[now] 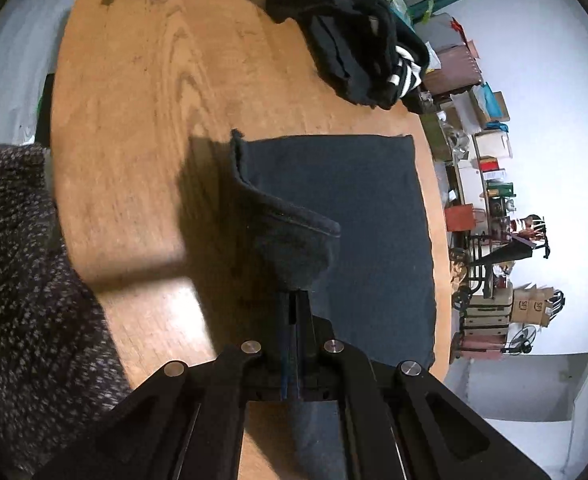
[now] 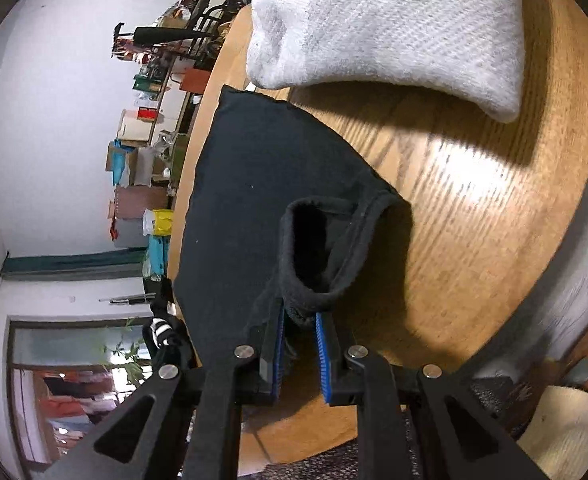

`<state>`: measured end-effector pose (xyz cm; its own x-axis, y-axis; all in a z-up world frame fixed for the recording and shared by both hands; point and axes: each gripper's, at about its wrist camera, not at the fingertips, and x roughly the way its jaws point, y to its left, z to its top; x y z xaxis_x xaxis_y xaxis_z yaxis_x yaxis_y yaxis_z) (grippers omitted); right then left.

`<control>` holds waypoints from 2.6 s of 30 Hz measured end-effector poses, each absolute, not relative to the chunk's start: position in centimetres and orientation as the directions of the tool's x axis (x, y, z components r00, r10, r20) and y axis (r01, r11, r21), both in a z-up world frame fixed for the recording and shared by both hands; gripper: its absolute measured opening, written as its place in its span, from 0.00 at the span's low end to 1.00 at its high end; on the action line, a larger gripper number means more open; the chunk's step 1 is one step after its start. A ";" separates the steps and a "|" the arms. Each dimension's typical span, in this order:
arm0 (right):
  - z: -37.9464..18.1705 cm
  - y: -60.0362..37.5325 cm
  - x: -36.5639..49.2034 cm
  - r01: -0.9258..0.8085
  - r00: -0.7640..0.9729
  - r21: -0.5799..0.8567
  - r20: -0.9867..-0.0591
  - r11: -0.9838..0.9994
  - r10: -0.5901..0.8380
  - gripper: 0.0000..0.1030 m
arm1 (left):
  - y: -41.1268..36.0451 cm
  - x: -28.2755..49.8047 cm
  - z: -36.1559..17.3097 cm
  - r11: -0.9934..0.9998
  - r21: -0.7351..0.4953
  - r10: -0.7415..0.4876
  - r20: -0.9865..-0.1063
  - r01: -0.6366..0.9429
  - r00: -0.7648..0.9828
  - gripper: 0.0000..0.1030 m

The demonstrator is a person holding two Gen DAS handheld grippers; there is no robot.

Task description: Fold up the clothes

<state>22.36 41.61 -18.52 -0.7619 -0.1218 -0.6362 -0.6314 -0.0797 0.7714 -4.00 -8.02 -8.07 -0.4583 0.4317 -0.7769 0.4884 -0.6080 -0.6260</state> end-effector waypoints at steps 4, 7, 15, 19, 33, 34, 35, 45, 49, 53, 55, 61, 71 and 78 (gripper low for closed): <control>-18.1 42.4 21.2 -0.622 -0.773 0.781 -0.623 -0.054 -0.119 0.16 | -7.0 -5.5 -7.5 -0.607 -0.629 0.433 -0.775 0.486 -0.461 0.02; -17.9 43.2 20.2 -0.616 -0.779 0.787 -0.616 -0.037 -0.116 0.17 | -6.2 -6.6 -7.3 -0.602 -0.633 0.437 -0.771 0.486 -0.463 0.02; -18.3 44.8 16.9 -0.619 -0.781 0.785 -0.616 -0.001 -0.102 0.18 | -4.0 -10.5 -7.3 -0.609 -0.639 0.447 -0.766 0.470 -0.462 0.02; -18.6 45.6 15.0 -0.620 -0.782 0.785 -0.617 0.005 -0.090 0.20 | -2.8 -12.5 -7.5 -0.617 -0.642 0.454 -0.762 0.454 -0.461 0.02; -21.8 48.6 8.0 -0.696 -0.715 0.718 -0.696 -0.027 -0.066 0.21 | 0.7 -18.8 -10.1 -0.734 -0.598 0.425 -0.775 0.323 -0.468 0.02; -21.9 48.8 7.7 -0.698 -0.713 0.715 -0.698 -0.029 -0.061 0.21 | 0.8 -18.8 -10.1 -0.753 -0.592 0.423 -0.771 0.289 -0.477 0.02; -21.9 49.1 7.2 -0.705 -0.706 0.708 -0.706 -0.049 -0.047 0.21 | 0.9 -18.7 -10.1 -0.770 -0.584 0.420 -0.767 0.256 -0.486 0.02; -15.3 45.1 5.9 -0.613 -0.690 0.510 -0.717 -0.603 0.095 0.39 | 0.3 -14.4 -8.7 -0.870 -0.485 0.442 -0.688 -0.089 -0.576 0.02; -16.4 38.2 3.6 -0.399 -0.669 0.484 -0.734 -0.779 -0.114 0.26 | 4.2 -11.6 -9.0 -0.853 -0.448 0.518 -0.669 -0.267 -0.533 0.03; -18.5 33.4 1.7 -0.314 -0.647 0.508 -0.733 -0.802 -0.210 0.25 | 9.0 -9.0 -10.1 -0.852 -0.293 0.496 -0.719 -0.434 -0.487 0.03; -19.2 32.9 1.2 -0.332 -0.635 0.496 -0.747 -0.802 -0.199 0.23 | 9.8 -8.9 -11.2 -0.870 -0.215 0.435 -0.756 -0.443 -0.489 0.03; -20.2 38.1 3.3 -0.421 -0.640 0.541 -0.746 -0.728 -0.184 0.13 | 6.3 -12.1 -12.5 -0.884 -0.285 0.433 -0.798 -0.369 -0.419 0.03; -19.8 45.7 7.2 -0.560 -0.649 0.526 -0.758 -0.640 -0.055 0.12 | -2.3 -17.4 -11.1 -0.928 -0.334 0.370 -0.787 -0.162 -0.494 0.03; -19.2 44.6 6.1 -0.561 -0.603 0.380 -0.796 -0.735 0.049 0.10 | -2.8 -18.8 -13.3 -0.970 -0.222 0.241 -0.838 -0.096 -0.490 0.03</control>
<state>6.12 44.62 -19.24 -0.6028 0.0487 -0.7964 -0.5611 -0.7355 0.3798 -18.75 -2.84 -13.29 -0.4903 0.2405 -0.8377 -0.0959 -0.9702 -0.2225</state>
